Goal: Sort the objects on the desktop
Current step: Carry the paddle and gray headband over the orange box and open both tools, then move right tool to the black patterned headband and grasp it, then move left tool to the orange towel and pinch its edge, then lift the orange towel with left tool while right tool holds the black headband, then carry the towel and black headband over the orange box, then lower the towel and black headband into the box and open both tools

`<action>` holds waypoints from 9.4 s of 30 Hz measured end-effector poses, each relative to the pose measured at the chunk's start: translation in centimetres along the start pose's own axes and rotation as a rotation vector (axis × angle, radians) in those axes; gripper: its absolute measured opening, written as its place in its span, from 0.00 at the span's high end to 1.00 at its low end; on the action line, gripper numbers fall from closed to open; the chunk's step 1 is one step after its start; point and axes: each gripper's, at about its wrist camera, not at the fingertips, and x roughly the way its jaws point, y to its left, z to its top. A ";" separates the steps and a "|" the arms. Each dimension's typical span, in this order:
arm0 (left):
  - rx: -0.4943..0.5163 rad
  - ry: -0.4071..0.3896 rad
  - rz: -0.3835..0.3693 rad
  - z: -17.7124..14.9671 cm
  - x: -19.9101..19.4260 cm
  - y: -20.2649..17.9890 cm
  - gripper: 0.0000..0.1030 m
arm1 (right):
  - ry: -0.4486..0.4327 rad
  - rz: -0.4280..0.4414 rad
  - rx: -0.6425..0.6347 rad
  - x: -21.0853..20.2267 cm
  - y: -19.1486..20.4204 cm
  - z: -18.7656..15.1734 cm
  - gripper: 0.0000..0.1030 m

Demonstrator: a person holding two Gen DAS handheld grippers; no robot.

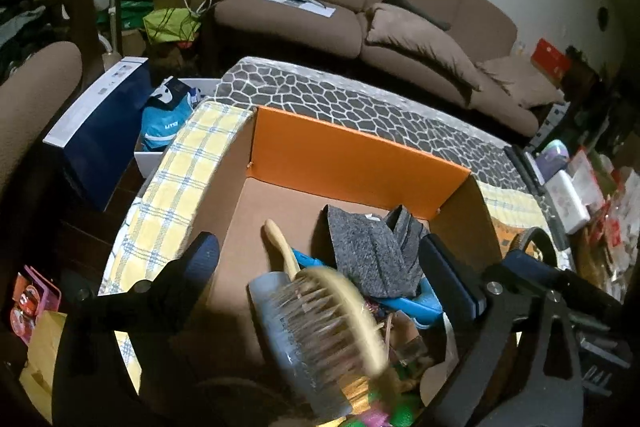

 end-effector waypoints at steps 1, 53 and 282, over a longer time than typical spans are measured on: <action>-0.009 -0.012 -0.006 0.1 -0.5 0.1 0.03 | -0.006 0.000 0.006 -0.3 -0.2 0.1 0.41; 0.430 0.104 -0.143 -9.1 2.3 -25.6 0.00 | 0.062 -0.355 0.362 -9.1 -27.3 -5.8 0.02; 0.347 0.109 0.086 2.8 7.2 -5.3 0.68 | 0.074 -0.212 0.029 4.3 -0.4 1.2 0.32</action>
